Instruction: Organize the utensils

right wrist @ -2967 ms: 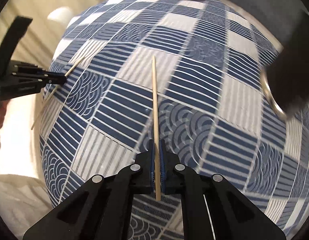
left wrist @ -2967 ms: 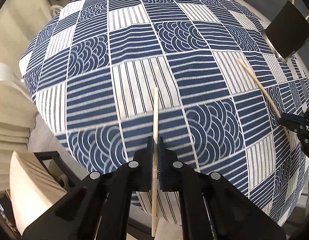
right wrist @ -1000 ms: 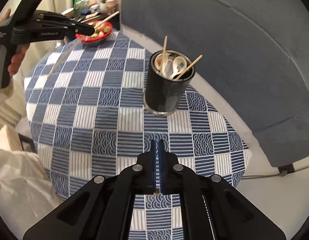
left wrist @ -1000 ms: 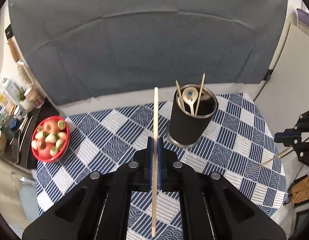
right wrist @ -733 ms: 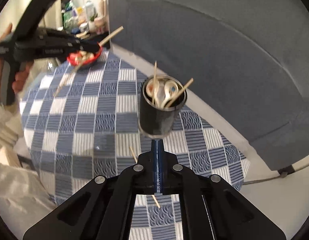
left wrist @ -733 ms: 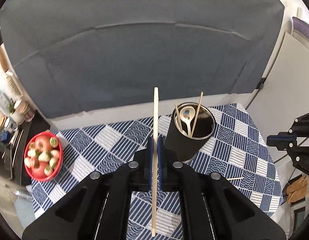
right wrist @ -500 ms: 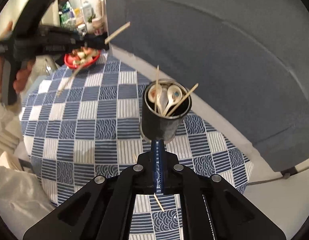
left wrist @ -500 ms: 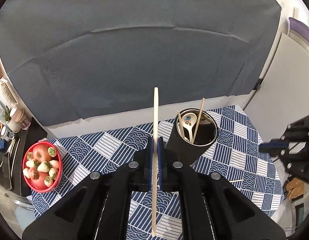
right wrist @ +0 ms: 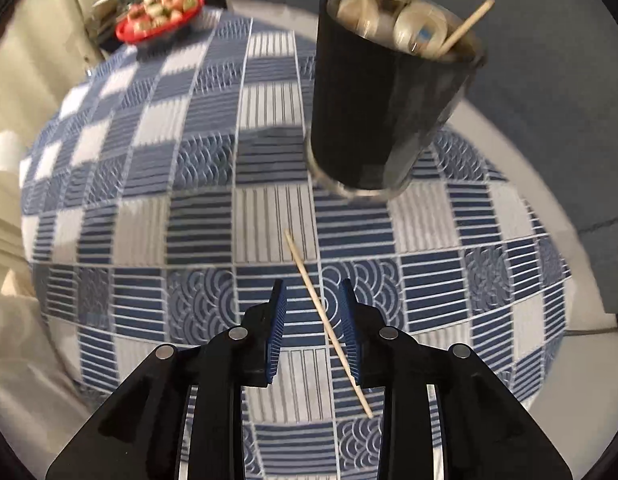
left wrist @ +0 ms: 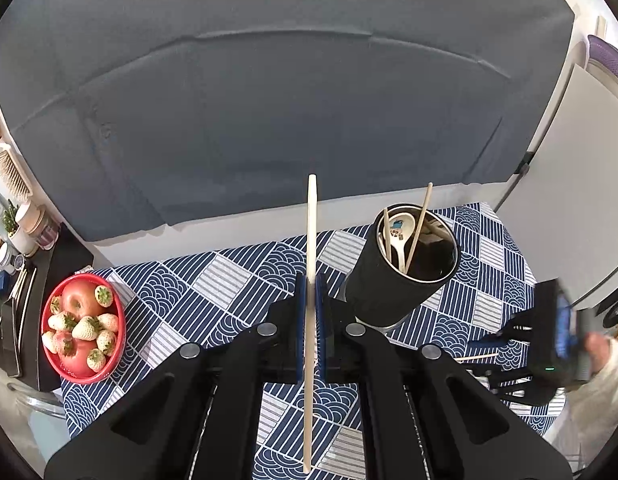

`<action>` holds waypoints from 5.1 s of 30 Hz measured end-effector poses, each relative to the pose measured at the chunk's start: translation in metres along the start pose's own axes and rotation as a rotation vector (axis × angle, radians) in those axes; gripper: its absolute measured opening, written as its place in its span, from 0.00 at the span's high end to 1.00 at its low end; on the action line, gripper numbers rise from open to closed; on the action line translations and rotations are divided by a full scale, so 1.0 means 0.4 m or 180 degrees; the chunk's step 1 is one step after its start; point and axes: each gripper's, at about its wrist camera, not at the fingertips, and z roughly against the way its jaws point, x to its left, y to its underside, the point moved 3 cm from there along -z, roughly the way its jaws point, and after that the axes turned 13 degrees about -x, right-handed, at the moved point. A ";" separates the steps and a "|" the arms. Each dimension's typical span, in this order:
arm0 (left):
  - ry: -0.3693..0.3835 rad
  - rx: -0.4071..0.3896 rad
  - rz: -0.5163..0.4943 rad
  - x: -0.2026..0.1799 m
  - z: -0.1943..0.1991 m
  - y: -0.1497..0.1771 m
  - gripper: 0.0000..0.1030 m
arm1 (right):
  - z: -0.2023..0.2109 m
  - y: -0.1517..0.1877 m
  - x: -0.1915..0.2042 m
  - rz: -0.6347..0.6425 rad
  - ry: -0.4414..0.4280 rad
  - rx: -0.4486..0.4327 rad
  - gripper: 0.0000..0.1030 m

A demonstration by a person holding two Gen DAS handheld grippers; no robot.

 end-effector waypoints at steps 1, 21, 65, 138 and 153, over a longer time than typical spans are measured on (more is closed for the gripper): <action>-0.0023 0.0008 -0.0016 0.001 -0.001 0.001 0.95 | -0.014 0.010 0.000 -0.0007 0.0016 0.0008 0.75; -0.0174 0.0043 -0.0007 -0.008 0.014 0.003 0.95 | -0.089 0.118 -0.027 -0.0142 0.0052 -0.0048 0.95; 0.0699 -0.0745 -0.0143 -0.122 -0.059 -0.204 0.95 | 0.439 -0.326 -0.218 -0.1081 -0.0010 -0.3272 0.95; 0.0117 -0.1289 0.0478 -0.076 0.213 0.190 0.06 | 0.545 -0.051 0.044 -0.1297 0.1399 -0.2832 0.08; -0.0633 -0.0713 0.0314 -0.250 0.381 0.453 0.06 | 0.567 0.248 0.180 -0.1414 0.1363 -0.1913 0.08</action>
